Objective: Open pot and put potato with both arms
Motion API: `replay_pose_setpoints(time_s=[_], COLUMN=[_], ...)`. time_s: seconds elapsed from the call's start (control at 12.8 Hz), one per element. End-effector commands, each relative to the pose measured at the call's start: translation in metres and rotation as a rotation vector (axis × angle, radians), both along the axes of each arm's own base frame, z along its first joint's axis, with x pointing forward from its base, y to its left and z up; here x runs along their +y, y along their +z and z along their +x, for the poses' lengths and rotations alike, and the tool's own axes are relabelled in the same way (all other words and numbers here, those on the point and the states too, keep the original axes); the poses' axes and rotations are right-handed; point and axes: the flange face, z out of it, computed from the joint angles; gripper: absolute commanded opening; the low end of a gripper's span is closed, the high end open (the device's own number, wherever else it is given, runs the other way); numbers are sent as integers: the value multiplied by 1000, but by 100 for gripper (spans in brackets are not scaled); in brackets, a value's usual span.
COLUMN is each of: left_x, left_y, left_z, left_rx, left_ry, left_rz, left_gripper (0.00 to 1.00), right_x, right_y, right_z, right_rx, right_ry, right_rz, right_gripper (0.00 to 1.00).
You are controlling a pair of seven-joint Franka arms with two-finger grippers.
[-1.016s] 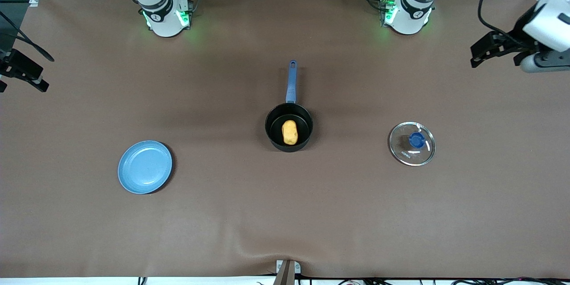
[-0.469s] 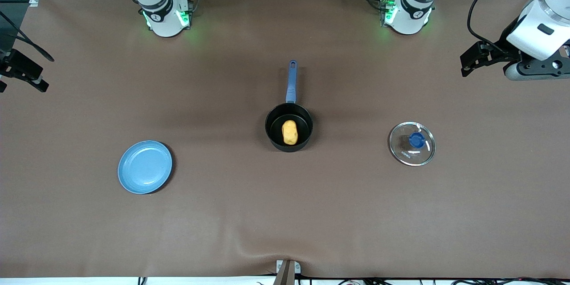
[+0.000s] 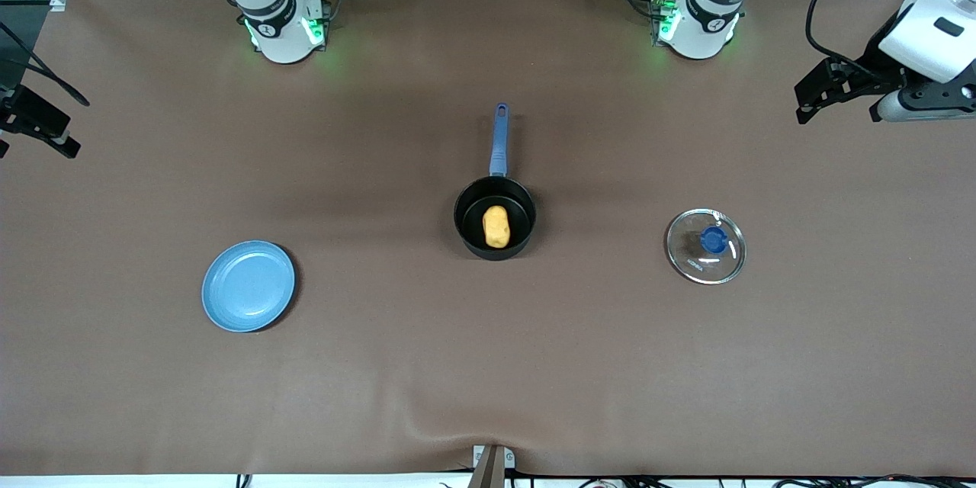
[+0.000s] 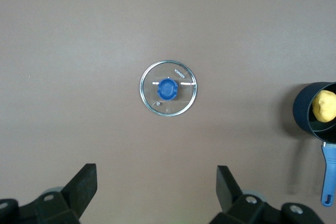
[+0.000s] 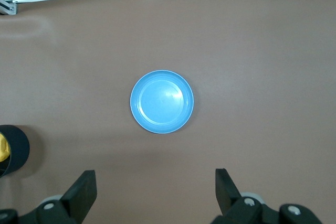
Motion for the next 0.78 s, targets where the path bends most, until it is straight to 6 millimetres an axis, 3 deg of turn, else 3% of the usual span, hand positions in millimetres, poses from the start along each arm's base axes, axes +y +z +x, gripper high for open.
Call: replay_pose_setpoints(time_s=[0.0,0.7], left_x=[2,9], left_y=[5,5], left_z=[-2,-1], left_rx=[-2,8], left_ry=[-8,4], left_rz=[23,11], left_gripper=[100,100], right_x=[-4,1], right_y=[-7,-8], right_z=[-16,-16], right_rx=[11,18], right_ry=[8,23], right_rz=[8,-28], right_gripper=[100,100])
